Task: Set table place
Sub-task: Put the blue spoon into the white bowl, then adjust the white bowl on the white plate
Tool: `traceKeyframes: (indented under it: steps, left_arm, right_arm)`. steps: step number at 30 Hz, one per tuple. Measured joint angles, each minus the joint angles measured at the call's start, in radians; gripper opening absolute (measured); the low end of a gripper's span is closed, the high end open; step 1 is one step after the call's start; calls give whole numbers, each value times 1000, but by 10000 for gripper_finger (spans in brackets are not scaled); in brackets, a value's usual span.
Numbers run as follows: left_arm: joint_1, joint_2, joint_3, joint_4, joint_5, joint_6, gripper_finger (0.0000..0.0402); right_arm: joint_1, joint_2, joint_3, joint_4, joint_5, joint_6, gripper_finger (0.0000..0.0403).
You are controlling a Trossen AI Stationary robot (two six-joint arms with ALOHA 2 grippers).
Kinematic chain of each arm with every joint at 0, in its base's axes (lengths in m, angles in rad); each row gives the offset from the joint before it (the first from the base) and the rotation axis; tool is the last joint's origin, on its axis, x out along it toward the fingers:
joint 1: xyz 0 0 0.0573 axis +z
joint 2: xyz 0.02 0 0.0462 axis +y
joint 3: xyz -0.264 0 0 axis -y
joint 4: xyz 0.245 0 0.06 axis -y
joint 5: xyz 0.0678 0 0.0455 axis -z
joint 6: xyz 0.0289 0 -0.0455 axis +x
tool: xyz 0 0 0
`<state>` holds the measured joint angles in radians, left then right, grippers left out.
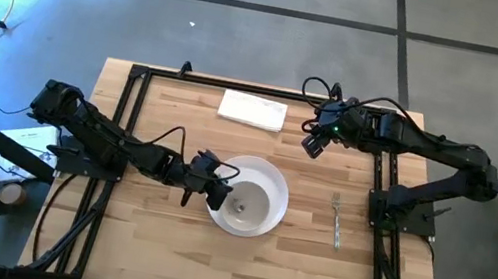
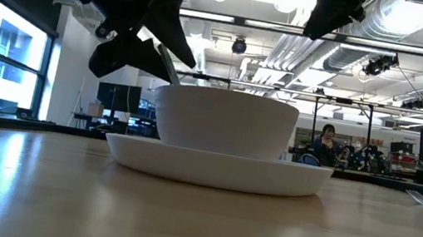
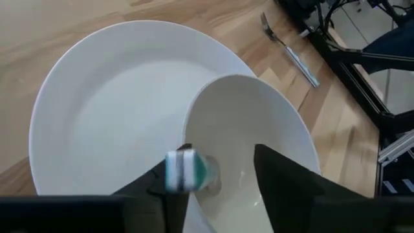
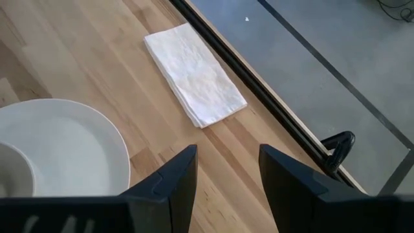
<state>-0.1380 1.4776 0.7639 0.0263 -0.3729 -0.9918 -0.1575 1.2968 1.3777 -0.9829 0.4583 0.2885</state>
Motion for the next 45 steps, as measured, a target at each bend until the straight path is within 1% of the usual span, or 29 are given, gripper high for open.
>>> traceKeyframes:
  steps: [3, 7, 10, 13, 18, 27, 33, 35, 37, 41, 43, 45]
  left_arm:
    - [0, 0, 8, -1, 0, 26, 172]
    - [0, 0, 44, -15, -9, 98, 180]
    - [0, 0, 86, -97, -48, 145, 181]
    - [0, 0, 126, -196, -62, 148, 181]
    - [1, 0, 134, -267, -82, 150, 181]
    - [1, 0, 134, -284, -130, 153, 182]
    - [1, -2, 134, -277, -135, 158, 182]
    - [1, -24, 142, -298, -138, 157, 182]
    - [13, -53, 176, -341, -169, 158, 182]
    - [51, -120, 289, -601, -241, 174, 182]
    - [79, -151, 360, -764, -265, 185, 182]
    - [104, -170, 434, -876, -279, 197, 182]
  right_arm:
    - [0, 0, 0, 0, 0, -1, 157]
    - [0, 0, 0, 0, 0, -1, 157]
    - [0, 0, 0, 0, -3, 1, 157]
    - [0, 0, 0, 0, -3, 1, 157]
    - [0, 0, 0, 0, -3, 1, 157]
    - [0, 0, 0, 0, -3, 1, 157]
    - [0, 0, 0, 0, -27, 1, 157]
    - [0, 0, 0, 0, -67, 7, 157]
    - [-1, 11, 2, 1, -148, 35, 157]
    - [7, 88, 2, 3, -319, 70, 157]
    - [22, 148, 2, 12, -374, 67, 157]
    - [41, 219, 2, 17, -428, 49, 157]
